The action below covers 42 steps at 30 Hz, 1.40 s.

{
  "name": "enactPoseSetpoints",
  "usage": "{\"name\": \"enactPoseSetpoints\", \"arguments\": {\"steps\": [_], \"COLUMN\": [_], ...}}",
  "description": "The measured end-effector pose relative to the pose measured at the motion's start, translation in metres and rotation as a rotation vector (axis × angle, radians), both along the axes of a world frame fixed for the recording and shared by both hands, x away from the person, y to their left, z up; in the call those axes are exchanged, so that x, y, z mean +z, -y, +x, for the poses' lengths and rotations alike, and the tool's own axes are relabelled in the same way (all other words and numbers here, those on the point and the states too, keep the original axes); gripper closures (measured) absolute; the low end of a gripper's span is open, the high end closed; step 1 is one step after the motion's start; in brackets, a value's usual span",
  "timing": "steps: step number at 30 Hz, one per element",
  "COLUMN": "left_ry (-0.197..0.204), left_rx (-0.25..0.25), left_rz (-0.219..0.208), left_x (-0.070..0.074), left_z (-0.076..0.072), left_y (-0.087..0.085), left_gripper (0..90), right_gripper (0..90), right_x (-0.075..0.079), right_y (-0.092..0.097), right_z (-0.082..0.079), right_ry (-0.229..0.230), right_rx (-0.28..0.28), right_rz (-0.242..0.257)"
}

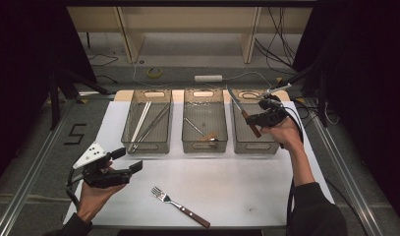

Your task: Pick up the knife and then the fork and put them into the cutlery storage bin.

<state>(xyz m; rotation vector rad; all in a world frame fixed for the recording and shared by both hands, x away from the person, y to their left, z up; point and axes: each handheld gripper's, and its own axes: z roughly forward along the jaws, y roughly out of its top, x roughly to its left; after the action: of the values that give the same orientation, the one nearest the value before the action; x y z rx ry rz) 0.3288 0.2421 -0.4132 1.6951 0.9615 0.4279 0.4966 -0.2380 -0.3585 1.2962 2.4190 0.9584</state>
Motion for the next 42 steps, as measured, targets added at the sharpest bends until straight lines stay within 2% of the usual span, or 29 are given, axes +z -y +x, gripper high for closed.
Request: {"name": "enactPoseSetpoints", "arguments": {"steps": [19,42], "left_ry": [0.002,0.007], "left_rx": [-0.001,0.0], "left_rz": [-0.001,-0.004], "left_x": [0.0,0.001], "left_z": [0.0,-0.001], "left_y": [0.0,-0.001], "left_gripper": [15.7,15.7], "right_gripper": [77.2,77.1], "right_x": [-0.014,-0.027], "right_y": [0.0,-0.002], "right_z": [0.023,0.031], "right_ry": [-0.049,-0.083], "right_rx": [-0.1,-0.172], "right_rz": [-0.019,-0.055]}}
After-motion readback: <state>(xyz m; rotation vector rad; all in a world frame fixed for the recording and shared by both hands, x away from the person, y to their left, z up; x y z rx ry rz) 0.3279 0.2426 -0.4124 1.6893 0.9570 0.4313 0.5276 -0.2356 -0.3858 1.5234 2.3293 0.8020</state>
